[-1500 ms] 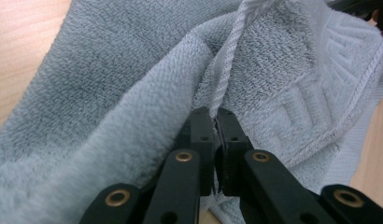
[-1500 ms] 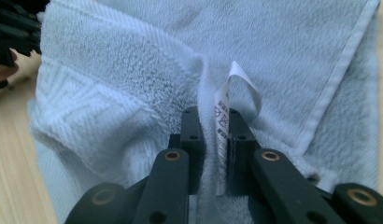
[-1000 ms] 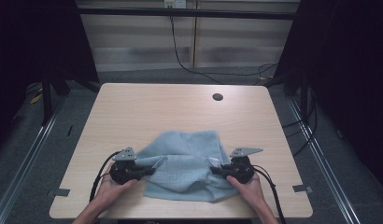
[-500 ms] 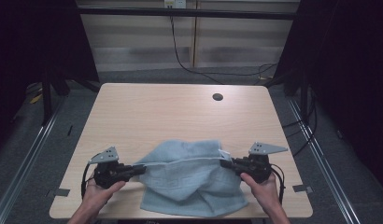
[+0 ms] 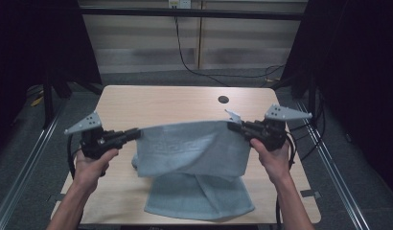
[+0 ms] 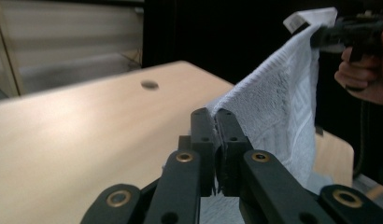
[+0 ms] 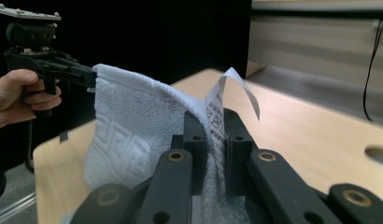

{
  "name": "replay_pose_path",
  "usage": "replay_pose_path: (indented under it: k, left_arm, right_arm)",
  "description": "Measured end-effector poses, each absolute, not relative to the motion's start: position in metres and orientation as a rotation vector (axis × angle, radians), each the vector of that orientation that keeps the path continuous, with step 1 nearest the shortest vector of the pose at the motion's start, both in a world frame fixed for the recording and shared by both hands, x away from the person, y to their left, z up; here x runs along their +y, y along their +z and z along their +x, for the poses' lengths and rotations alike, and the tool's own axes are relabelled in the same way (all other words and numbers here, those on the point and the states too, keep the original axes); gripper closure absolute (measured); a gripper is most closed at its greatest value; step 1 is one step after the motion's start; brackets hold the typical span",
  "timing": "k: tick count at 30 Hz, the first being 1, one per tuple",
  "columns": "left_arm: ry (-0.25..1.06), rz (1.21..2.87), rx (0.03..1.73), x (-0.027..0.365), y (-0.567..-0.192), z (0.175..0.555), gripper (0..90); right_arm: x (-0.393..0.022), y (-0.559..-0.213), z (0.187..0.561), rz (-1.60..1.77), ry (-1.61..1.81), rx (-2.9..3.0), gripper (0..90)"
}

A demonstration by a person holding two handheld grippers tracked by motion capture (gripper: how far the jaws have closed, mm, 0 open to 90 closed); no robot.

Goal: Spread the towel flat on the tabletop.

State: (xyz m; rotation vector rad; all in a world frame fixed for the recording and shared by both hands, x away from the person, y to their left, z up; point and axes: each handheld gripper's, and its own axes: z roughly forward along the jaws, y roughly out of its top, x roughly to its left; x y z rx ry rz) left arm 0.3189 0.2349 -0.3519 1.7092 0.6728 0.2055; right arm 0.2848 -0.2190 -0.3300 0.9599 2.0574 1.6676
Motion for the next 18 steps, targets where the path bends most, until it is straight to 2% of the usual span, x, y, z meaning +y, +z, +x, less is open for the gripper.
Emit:
replay_pose_path:
  k: [5,7,9,11,12,13,15,18]
  left_arm:
    - [0.250,1.684,0.728,0.231,-0.325,0.362,87.7]
    - [0.224,1.674,0.776,0.226,-0.325,0.381,87.6]
    - [0.310,1.727,0.831,0.218,-0.327,0.409,87.1]
    - [0.312,1.702,0.942,0.220,-0.334,0.433,77.9]
    - [0.311,1.692,0.960,0.221,-0.338,0.438,75.3]
    - [0.311,1.687,0.989,0.222,-0.343,0.442,72.6]
    - [0.313,1.682,0.977,0.225,-0.350,0.440,67.6]
    - [0.296,1.702,0.967,0.228,-0.361,0.435,68.3]
  right_arm:
    - [-0.218,-0.311,0.321,0.970,1.657,2.038,82.9]
    - [-0.218,-0.309,0.342,1.001,1.626,2.036,82.9]
    - [-0.219,-0.311,0.367,1.049,1.593,2.046,81.8]
    - [-0.220,-0.317,0.394,1.116,1.537,2.074,71.5]
    - [-0.220,-0.322,0.406,1.179,1.429,2.056,60.4]
    - [-0.221,-0.326,0.413,1.214,1.381,2.054,53.2]
    - [-0.228,-0.336,0.420,1.293,1.387,2.022,50.2]
    - [-0.235,-0.347,0.417,1.314,1.466,1.990,47.7]
